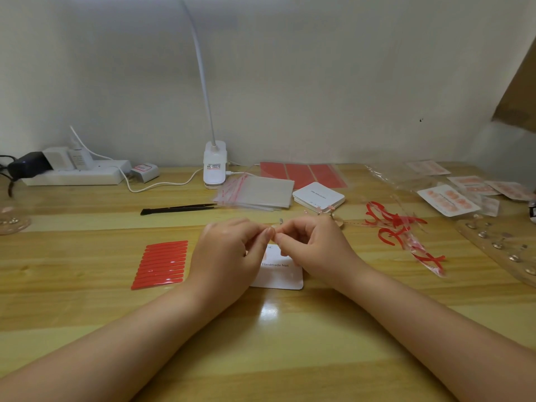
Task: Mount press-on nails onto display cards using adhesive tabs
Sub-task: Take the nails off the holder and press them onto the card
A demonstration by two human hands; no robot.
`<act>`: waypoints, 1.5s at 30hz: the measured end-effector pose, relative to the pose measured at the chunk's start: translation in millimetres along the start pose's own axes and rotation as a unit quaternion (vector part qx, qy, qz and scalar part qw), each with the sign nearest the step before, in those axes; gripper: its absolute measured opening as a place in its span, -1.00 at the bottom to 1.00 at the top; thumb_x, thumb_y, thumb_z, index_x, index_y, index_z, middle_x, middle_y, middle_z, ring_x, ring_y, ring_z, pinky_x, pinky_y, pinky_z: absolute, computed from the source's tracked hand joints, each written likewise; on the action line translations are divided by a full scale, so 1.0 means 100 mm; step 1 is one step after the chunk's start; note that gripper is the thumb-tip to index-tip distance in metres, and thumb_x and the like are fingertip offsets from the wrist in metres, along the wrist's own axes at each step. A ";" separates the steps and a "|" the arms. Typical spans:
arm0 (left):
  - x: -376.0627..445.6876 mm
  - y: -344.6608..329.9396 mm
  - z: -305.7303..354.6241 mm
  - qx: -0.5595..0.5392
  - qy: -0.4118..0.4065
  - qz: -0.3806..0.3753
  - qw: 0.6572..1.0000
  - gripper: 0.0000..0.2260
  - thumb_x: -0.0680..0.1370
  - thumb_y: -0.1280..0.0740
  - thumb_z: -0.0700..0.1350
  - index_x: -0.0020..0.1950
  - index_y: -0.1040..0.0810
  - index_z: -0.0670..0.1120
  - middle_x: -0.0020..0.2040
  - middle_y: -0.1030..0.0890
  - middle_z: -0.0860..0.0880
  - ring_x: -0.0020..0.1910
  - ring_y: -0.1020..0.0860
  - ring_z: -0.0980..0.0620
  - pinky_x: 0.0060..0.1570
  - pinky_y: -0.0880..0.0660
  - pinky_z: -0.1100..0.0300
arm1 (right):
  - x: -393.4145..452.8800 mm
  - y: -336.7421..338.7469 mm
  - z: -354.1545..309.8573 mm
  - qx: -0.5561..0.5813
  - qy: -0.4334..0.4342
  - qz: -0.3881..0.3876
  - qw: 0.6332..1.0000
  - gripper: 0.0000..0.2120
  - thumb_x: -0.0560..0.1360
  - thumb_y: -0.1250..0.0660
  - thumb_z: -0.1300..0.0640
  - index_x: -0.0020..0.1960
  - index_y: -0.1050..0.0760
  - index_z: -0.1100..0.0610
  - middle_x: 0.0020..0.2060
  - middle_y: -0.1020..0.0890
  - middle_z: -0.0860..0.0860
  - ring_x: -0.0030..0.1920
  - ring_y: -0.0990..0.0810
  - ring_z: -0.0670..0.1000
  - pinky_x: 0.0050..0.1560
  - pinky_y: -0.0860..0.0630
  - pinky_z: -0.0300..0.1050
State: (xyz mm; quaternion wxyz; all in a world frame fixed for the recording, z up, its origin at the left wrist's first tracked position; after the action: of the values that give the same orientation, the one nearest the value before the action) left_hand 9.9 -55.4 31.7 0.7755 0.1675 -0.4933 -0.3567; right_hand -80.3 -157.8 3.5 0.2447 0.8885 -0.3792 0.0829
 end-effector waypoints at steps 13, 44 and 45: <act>0.00 0.01 -0.19 -0.050 0.078 0.026 0.995 -0.87 0.58 -0.32 -0.17 -0.05 -0.67 -0.11 -0.22 -0.63 0.04 -0.20 -0.56 0.04 -0.18 -0.49 -0.03 | 0.03 0.02 0.04 0.006 0.002 -0.004 1.000 -0.89 0.56 -0.33 0.24 -0.09 -0.62 0.23 -0.36 -0.64 -0.03 -0.41 -0.50 -0.13 -0.31 -0.47 -0.22; 0.01 0.01 -0.11 -0.079 0.035 0.018 0.996 -0.87 0.55 -0.35 -0.06 -0.07 -0.70 -0.02 -0.30 -0.64 0.08 -0.28 -0.54 0.08 -0.25 -0.48 0.06 | 0.02 -0.04 0.01 0.056 0.015 -0.043 0.997 -0.88 0.55 -0.36 0.20 -0.11 -0.60 0.24 -0.36 -0.64 -0.01 -0.40 -0.58 -0.09 -0.32 -0.43 -0.36; 0.01 0.02 -0.09 -0.075 0.029 0.020 0.997 -0.84 0.53 -0.33 -0.03 -0.08 -0.70 -0.02 -0.31 -0.63 0.09 -0.29 -0.53 0.09 -0.26 -0.47 0.08 | 0.02 -0.03 0.00 0.055 0.015 -0.042 0.997 -0.88 0.55 -0.36 0.19 -0.11 -0.60 0.23 -0.36 -0.63 -0.01 -0.40 -0.57 -0.08 -0.33 -0.44 -0.34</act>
State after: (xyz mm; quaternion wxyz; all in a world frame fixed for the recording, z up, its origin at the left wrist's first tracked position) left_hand 19.2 -55.4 29.2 0.8065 0.1093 -0.4459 -0.3726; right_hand -76.4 -157.2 3.0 0.2040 0.9144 -0.3329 0.1066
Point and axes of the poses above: each hand's wrist, its own x-axis towards the middle knuckle, its own y-axis out of the back of the hand, z = x × y, the point moved 8 cm from there along x, towards the middle knuckle
